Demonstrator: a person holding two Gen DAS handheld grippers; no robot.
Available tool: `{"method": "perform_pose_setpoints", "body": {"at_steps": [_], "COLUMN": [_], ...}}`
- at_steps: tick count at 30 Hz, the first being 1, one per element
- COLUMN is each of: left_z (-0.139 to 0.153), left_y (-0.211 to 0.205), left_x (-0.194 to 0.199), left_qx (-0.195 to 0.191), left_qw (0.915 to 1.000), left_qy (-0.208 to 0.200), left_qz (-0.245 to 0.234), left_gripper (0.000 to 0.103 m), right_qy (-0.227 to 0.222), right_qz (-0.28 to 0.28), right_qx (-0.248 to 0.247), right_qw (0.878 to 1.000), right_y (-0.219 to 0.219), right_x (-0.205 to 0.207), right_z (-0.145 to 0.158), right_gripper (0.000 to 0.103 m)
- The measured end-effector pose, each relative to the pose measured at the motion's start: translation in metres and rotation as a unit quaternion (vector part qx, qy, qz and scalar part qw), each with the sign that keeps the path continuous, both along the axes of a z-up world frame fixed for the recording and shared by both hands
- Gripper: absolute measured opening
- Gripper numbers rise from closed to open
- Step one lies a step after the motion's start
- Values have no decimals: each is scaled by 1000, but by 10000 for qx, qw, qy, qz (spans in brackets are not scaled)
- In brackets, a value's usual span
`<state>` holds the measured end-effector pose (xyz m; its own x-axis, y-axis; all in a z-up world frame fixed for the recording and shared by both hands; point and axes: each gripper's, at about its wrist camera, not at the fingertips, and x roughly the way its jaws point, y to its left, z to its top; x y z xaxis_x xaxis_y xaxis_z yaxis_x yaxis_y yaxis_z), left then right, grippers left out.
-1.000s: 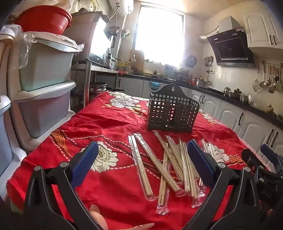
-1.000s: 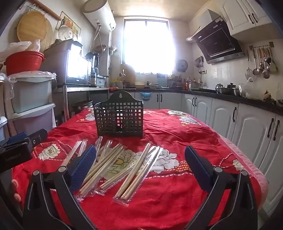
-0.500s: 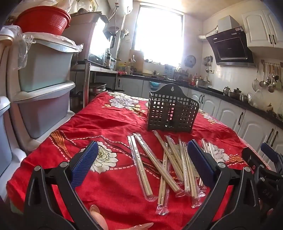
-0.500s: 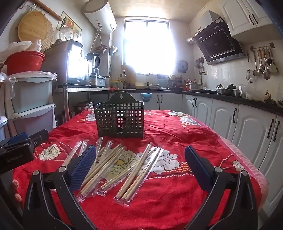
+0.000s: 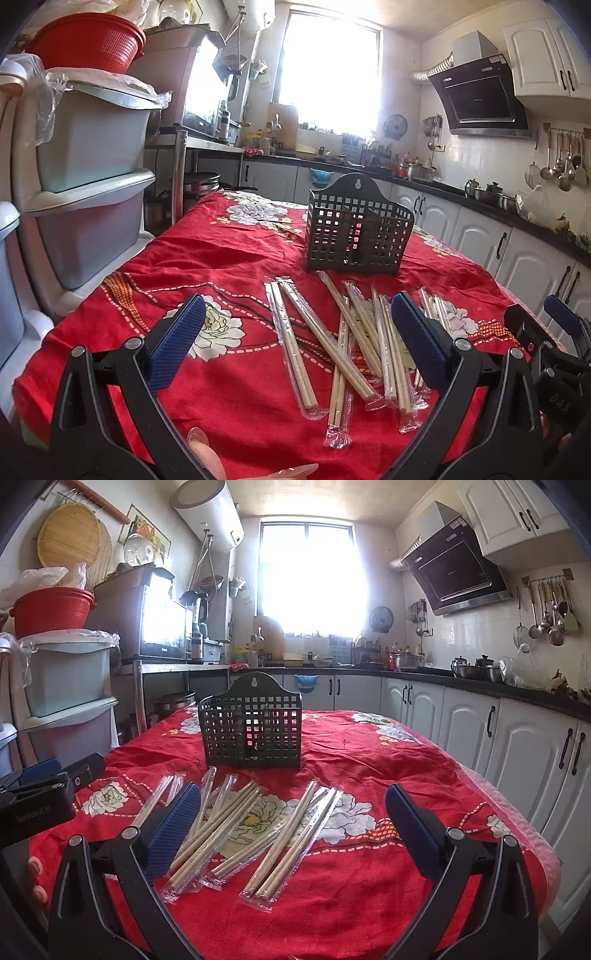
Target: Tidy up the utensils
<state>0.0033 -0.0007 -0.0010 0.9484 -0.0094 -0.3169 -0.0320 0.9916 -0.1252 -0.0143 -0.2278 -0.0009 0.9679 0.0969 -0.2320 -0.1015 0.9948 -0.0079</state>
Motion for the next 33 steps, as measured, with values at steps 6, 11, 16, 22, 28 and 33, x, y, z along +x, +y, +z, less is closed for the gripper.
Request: {"method": "perform_pose_setpoints", "body": {"at_steps": [6,11,16,22,28,33], "left_z": [-1,-1,-1,-1,-1,-1], "left_y": [0,-1,-1,-2,-3,-3], "left_x": [0,-1,-1,-1,-1,0], "left_qx": [2,1,8,13,20,12], "left_qw": [10000,10000,10000,10000,10000,10000], "left_qy": [0,-4,6,10,3,4], "left_qz": [-24,-25,-24,-33,-33,-21], "left_gripper": [93,93,93,93,93,93], "right_qy": [4,-5,26,11,-4,-13], "right_qz": [-1,8,11,11,32,59], "right_qx": [7,4,13,4,-3,-14], "right_qw": [10000,10000,10000,10000,10000,10000], "right_y": [0,0,0,3,3,4], "right_x": [0,0,0,0,0,0], "right_z": [0,0,-1,-2,-2,-1], "right_gripper": [97,97,97,97,97,97]}}
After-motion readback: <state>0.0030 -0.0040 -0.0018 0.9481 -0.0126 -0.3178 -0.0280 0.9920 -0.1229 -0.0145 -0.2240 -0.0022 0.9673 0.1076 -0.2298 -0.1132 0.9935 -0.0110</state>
